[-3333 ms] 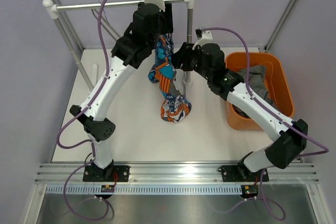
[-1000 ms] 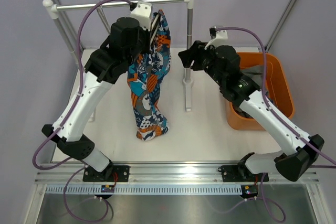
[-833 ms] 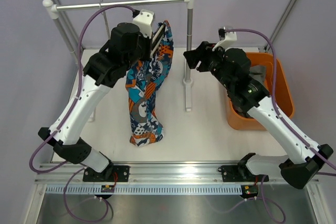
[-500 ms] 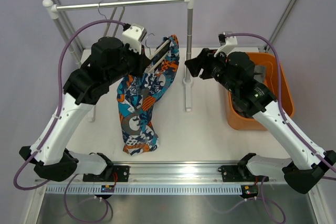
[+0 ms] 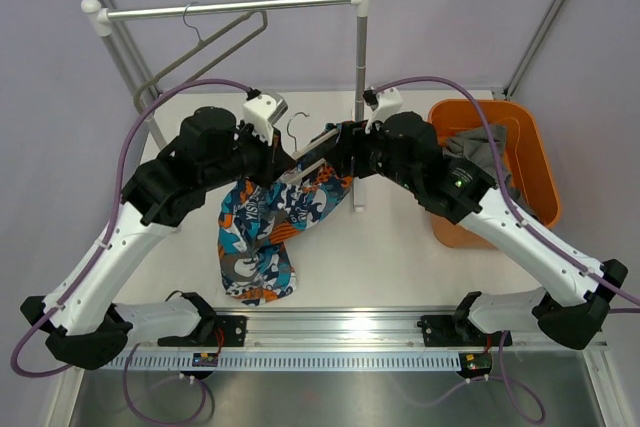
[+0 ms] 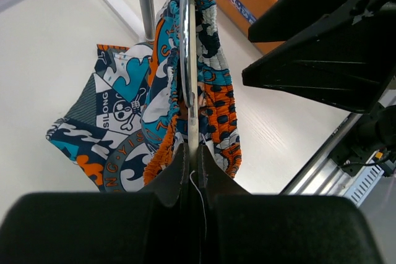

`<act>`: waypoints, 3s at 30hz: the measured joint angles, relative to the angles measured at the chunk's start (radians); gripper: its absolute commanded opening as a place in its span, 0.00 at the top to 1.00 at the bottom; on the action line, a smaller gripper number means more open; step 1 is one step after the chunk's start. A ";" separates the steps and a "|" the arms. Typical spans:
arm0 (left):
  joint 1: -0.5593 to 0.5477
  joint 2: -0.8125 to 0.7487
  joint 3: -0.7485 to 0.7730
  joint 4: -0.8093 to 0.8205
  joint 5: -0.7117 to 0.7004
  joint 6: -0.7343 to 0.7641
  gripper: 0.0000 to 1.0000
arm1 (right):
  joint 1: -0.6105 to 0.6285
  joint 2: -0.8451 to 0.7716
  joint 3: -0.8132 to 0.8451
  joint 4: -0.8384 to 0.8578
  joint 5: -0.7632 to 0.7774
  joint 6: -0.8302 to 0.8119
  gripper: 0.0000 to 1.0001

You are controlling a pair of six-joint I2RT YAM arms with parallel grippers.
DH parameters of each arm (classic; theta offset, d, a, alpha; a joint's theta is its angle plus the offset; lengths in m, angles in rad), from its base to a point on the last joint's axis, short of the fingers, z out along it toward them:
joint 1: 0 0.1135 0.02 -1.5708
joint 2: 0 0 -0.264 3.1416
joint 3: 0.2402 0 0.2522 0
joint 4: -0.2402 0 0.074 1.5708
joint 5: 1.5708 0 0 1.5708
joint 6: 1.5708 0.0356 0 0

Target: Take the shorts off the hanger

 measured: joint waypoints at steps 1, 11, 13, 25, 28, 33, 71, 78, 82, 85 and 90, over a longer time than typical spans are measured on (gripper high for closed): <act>-0.001 -0.002 -0.005 -0.002 0.002 -0.002 1.00 | 0.008 0.011 0.010 -0.010 0.012 -0.002 0.36; -0.022 -0.056 -0.007 -0.013 0.008 -0.009 1.00 | 0.031 0.106 0.081 -0.121 0.156 0.000 0.45; -0.024 -0.063 -0.007 -0.014 0.010 -0.009 1.00 | 0.031 0.117 0.095 -0.133 0.177 0.001 0.47; -0.043 -0.097 -0.045 -0.024 0.013 -0.009 1.00 | 0.032 0.122 0.129 -0.146 0.264 0.003 0.92; -0.056 -0.107 -0.066 -0.026 0.013 -0.009 1.00 | 0.032 0.122 0.150 -0.159 0.301 -0.002 0.95; -0.082 -0.117 -0.072 -0.026 0.012 -0.009 1.00 | 0.027 0.123 0.194 -0.182 0.343 -0.006 0.99; -0.097 -0.257 -0.247 0.346 -0.196 -0.130 1.00 | 0.190 0.035 -0.112 -0.033 0.166 0.080 1.00; -0.097 -0.192 -0.269 0.558 -0.297 -0.166 1.00 | 0.372 0.078 -0.079 -0.033 0.200 0.064 1.00; -0.097 -0.146 -0.281 0.647 -0.348 -0.169 1.00 | 0.443 0.111 -0.052 -0.037 0.221 0.043 1.00; -0.097 -0.112 -0.271 0.684 -0.377 -0.165 1.00 | 0.497 0.124 -0.048 -0.038 0.235 0.029 1.00; -0.097 -0.051 -0.197 0.702 -0.421 -0.126 1.00 | 0.557 0.128 -0.048 -0.038 0.243 0.003 1.00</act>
